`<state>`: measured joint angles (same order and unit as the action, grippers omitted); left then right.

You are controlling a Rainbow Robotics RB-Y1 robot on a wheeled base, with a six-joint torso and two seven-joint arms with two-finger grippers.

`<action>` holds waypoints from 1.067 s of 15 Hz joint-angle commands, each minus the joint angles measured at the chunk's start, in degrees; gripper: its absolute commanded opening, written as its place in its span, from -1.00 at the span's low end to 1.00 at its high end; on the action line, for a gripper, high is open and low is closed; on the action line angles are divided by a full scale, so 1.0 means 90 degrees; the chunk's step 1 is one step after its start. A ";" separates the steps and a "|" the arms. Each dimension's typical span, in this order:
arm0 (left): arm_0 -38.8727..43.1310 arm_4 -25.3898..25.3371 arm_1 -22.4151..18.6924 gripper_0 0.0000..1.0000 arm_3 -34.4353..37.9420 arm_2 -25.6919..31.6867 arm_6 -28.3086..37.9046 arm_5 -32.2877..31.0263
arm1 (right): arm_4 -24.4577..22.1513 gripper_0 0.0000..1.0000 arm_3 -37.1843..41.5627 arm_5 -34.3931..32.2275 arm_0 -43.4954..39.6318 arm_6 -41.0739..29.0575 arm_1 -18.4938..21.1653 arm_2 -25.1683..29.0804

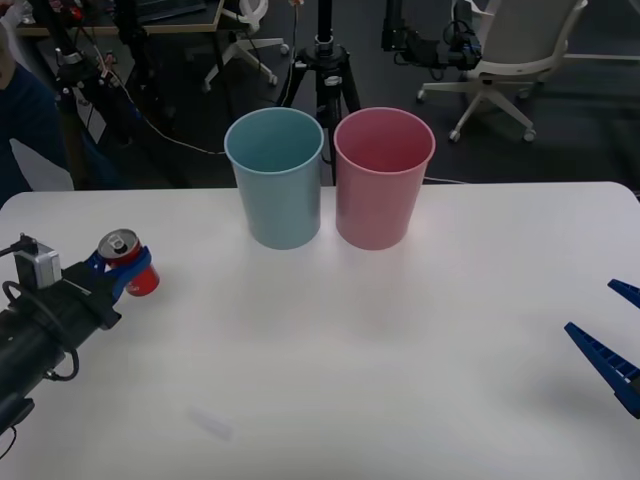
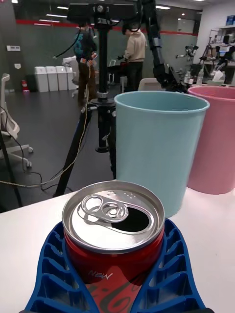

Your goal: Grasp the object on the table and drop it into the matching bin: aluminum can to the light blue bin, PET bottle to the pink bin.

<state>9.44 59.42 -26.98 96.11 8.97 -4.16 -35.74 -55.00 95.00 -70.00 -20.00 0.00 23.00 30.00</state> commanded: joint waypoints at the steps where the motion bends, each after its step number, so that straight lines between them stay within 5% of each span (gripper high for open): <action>1: 0.0025 0.0000 -0.0156 -1.00 0.0307 -0.0060 0.0198 0.0045 | 0.0000 1.00 0.0000 0.0000 0.0000 0.0000 0.0000 0.0000; 11: 0.0035 0.0654 -0.1572 -1.00 0.2134 -0.0284 0.2659 0.0544 | 0.0000 1.00 0.0000 0.0000 0.0000 0.0000 0.0000 0.0000; 16: -0.0521 0.0654 -0.2090 -1.00 0.2231 -0.0313 0.3118 0.0544 | 0.0000 1.00 0.0000 0.0000 0.0000 0.0000 0.0000 0.0000</action>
<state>5.54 65.28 -45.30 116.24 6.20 23.47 -30.86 -55.00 95.00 -70.00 -20.00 0.00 23.00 30.00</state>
